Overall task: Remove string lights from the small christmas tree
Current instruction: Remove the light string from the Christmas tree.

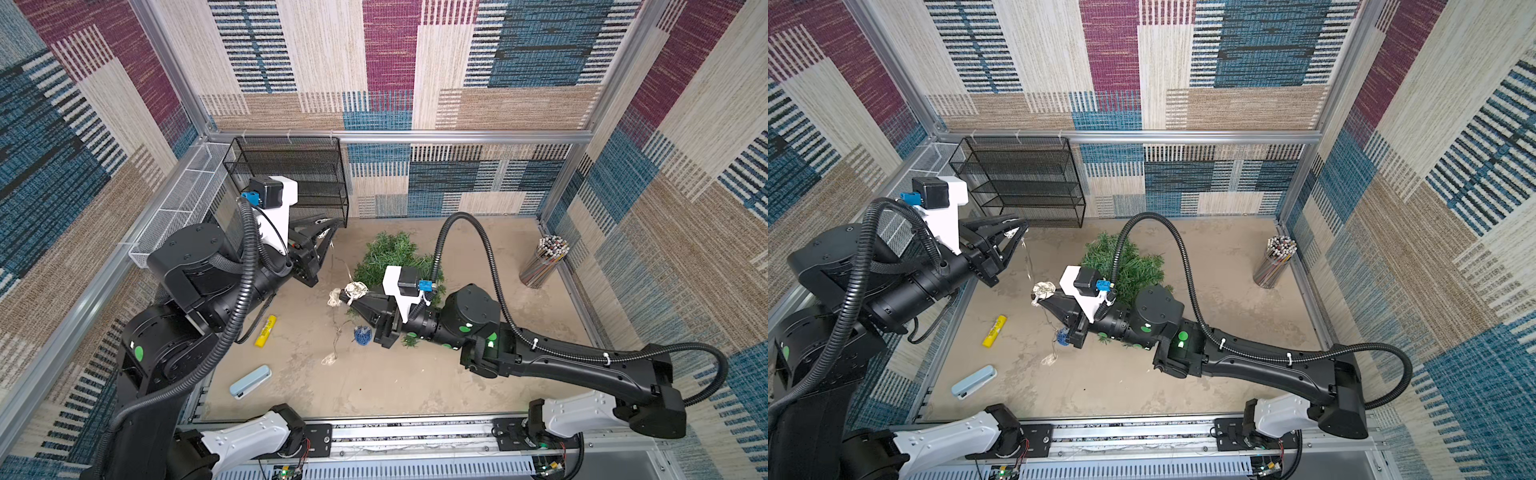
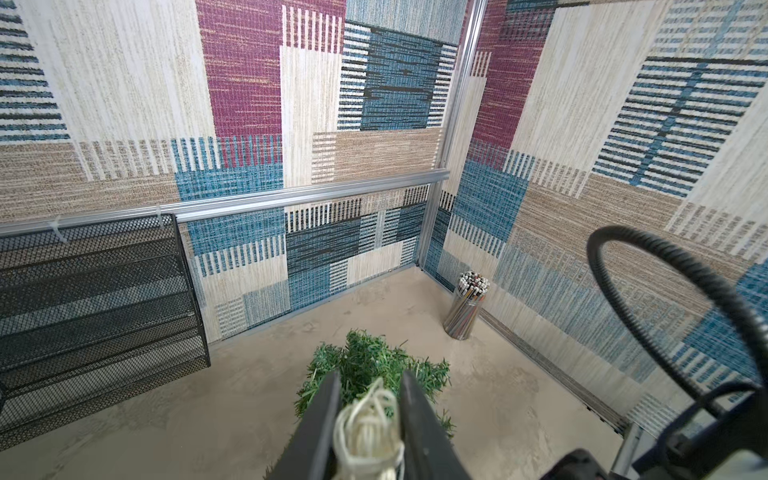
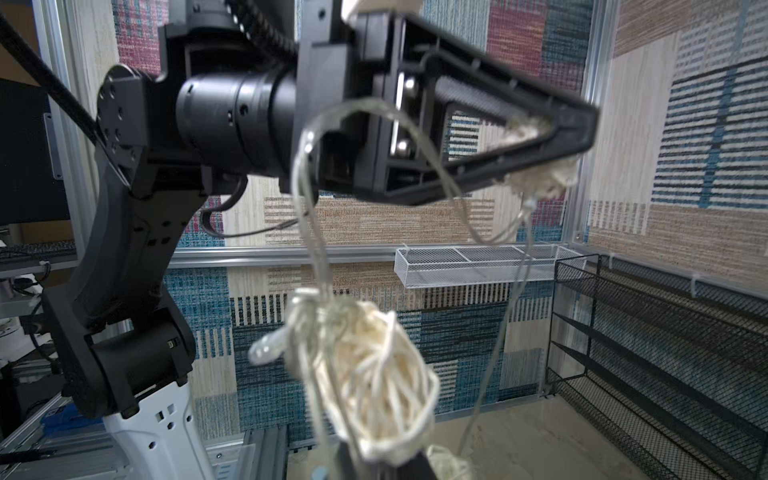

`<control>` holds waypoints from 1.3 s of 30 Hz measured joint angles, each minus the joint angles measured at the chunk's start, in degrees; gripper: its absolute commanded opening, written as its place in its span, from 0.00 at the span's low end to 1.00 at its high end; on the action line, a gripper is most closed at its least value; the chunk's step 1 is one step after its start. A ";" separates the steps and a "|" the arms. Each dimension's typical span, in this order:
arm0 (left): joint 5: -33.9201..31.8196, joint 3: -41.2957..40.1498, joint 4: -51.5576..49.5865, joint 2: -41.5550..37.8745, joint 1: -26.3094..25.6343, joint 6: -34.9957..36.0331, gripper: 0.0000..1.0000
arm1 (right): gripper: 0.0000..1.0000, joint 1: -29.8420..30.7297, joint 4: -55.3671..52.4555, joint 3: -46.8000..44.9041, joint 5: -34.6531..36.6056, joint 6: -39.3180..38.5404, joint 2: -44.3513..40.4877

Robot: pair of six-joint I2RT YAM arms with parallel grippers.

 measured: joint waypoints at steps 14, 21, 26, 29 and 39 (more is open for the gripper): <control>1.84 0.22 0.11 -1.03 0.00 0.66 0.28 | 0.63 0.02 -9.99 1.46 4.52 -1.27 -3.54; 6.75 5.09 1.60 1.18 0.00 -1.55 0.27 | 0.97 0.02 -11.56 0.28 5.92 -1.20 0.00; 9.66 8.20 1.68 2.62 0.00 -2.25 0.27 | 0.99 -0.07 -12.31 1.01 6.88 -1.20 3.80; 10.71 9.79 1.68 2.91 0.00 -2.64 0.26 | 0.96 -0.57 -12.20 0.81 7.41 -1.22 4.50; 12.44 12.22 2.34 2.60 0.00 -3.34 0.26 | 0.96 -2.51 -10.73 -1.97 8.57 -1.27 2.78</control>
